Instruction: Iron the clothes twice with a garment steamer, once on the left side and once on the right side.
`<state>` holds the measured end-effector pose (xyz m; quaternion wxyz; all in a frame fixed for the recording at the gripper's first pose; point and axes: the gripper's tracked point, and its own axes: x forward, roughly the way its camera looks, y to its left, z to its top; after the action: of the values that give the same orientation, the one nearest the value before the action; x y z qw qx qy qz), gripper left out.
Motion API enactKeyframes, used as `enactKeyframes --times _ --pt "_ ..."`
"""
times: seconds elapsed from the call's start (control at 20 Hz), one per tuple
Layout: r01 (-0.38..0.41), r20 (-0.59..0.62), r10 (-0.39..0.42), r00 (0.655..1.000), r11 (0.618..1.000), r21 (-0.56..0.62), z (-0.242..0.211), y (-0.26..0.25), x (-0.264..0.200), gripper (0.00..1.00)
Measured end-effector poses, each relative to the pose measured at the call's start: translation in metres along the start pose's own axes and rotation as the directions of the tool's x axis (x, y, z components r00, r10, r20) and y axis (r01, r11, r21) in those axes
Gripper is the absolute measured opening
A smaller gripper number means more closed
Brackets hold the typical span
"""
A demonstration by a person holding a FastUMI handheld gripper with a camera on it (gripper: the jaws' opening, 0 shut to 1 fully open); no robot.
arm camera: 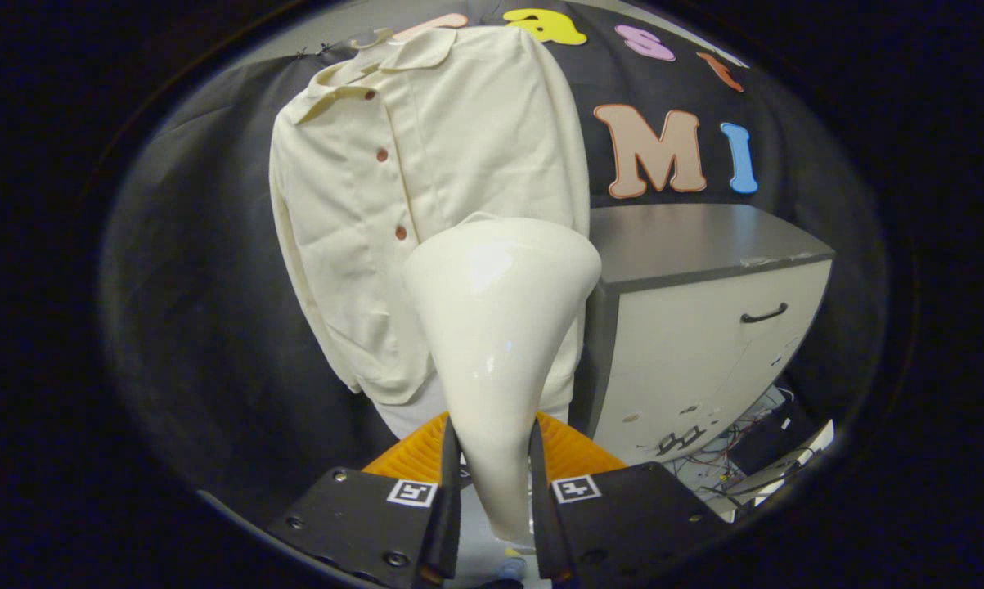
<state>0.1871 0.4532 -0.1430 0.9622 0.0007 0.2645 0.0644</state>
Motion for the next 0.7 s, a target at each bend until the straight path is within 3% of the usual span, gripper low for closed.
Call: enactKeyframes --times 0.3,0.7 --pt "-0.005 0.165 0.007 0.986 1.0 -0.011 0.046 -0.013 -0.067 0.37" --pt "0.021 0.34 -0.013 0.94 1.0 -0.017 0.084 -0.031 -0.148 0.36"
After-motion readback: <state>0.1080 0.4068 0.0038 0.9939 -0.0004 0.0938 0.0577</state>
